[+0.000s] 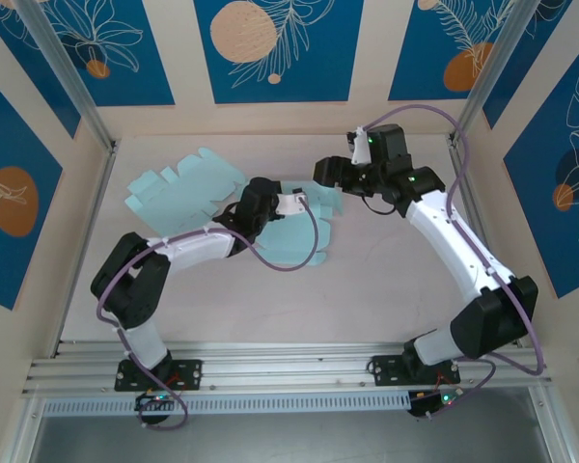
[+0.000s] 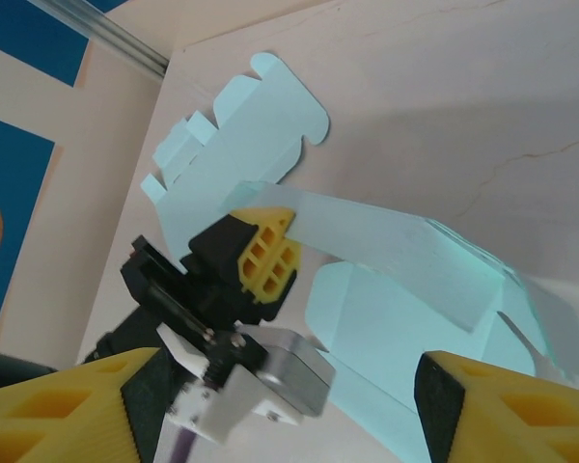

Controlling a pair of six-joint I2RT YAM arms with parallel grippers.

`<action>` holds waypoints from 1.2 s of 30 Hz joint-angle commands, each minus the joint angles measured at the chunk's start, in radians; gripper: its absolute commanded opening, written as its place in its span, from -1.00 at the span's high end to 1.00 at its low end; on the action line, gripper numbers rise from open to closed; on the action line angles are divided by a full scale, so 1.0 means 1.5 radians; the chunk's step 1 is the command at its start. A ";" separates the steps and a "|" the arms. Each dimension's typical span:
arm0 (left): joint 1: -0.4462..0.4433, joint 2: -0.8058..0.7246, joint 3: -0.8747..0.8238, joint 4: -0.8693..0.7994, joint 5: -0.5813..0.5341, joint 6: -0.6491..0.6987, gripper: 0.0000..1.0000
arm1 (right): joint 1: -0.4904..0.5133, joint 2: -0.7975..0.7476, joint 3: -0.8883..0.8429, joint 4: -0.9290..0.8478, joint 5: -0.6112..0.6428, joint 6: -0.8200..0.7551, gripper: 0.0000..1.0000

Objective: Fold the paper box

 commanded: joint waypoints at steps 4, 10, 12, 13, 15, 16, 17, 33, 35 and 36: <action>-0.010 0.001 0.017 0.028 -0.016 0.009 1.00 | 0.001 0.119 0.069 -0.019 -0.030 0.030 -0.38; -0.010 0.002 -0.004 0.050 -0.017 0.008 1.00 | -0.005 0.201 0.094 0.010 -0.063 0.068 -0.38; -0.010 0.008 -0.004 0.051 -0.022 0.010 1.00 | -0.004 0.219 0.089 0.029 -0.084 0.087 -0.38; -0.010 0.013 -0.004 0.053 -0.024 0.011 1.00 | -0.005 0.227 0.086 0.037 -0.091 0.096 -0.38; -0.011 0.021 -0.003 0.060 -0.031 0.012 1.00 | -0.004 0.238 0.078 0.053 -0.104 0.112 -0.35; -0.012 0.026 -0.001 0.062 -0.035 0.012 1.00 | -0.004 0.244 0.071 0.062 -0.108 0.120 -0.34; -0.012 0.030 -0.001 0.065 -0.037 0.011 1.00 | -0.003 0.249 0.064 0.073 -0.114 0.129 -0.33; -0.017 0.084 0.012 0.055 -0.031 0.035 1.00 | -0.018 0.326 0.052 0.115 -0.101 0.139 -0.07; -0.016 0.094 0.014 0.054 -0.037 0.044 1.00 | -0.023 0.324 0.044 0.117 -0.107 0.134 -0.07; -0.016 0.098 0.017 0.055 -0.043 0.044 1.00 | -0.024 0.320 0.039 0.117 -0.107 0.130 -0.08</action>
